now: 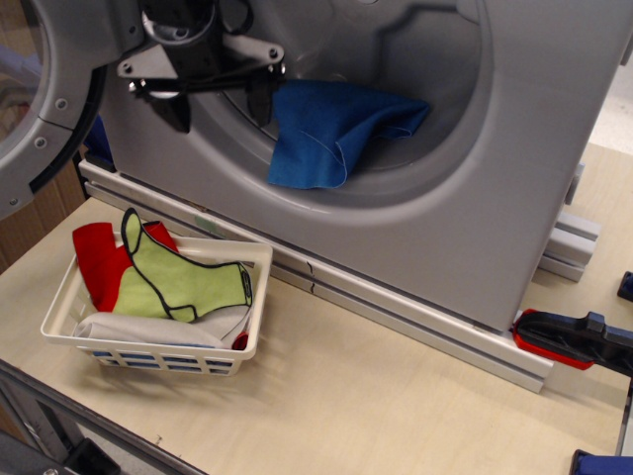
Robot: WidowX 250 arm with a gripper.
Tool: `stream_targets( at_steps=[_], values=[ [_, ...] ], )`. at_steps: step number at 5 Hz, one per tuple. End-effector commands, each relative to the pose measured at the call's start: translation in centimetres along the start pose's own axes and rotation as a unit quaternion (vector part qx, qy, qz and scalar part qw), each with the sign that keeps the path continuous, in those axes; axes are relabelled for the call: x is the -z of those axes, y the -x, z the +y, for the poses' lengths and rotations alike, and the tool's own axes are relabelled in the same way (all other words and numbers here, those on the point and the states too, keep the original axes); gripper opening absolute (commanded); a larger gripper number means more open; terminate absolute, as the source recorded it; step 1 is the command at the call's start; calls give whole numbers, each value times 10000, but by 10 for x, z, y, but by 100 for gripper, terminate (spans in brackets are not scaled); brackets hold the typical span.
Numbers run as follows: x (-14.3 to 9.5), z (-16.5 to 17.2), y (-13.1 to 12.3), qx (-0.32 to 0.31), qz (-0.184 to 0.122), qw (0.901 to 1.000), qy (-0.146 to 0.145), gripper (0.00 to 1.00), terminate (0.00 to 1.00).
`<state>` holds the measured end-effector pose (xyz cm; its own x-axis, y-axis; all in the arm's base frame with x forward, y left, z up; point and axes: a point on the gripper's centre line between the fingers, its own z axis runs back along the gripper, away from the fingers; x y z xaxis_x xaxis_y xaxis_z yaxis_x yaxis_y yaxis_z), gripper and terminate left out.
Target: Take clothes out of laundry machine
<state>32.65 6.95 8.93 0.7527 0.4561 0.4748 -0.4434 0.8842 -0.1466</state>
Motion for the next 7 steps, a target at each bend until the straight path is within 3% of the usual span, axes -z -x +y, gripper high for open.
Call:
stream_targets(
  at_steps=[1,2,4,5,6,7],
  values=[
    [-11,-32,-38,365,-640,9917,1053,100,0],
    [-1,-37,-35,462,-586,9877,1374,100,0],
    [51,-52,-27,705,104,9859,1512,100,0],
    [52,-68,-26,867,243,9785,1856,100,0],
    [55,-66,-20,938,535,9860,1268,0,0],
    [52,-60,-18,790,496,9898,1076,0,0]
  ],
)
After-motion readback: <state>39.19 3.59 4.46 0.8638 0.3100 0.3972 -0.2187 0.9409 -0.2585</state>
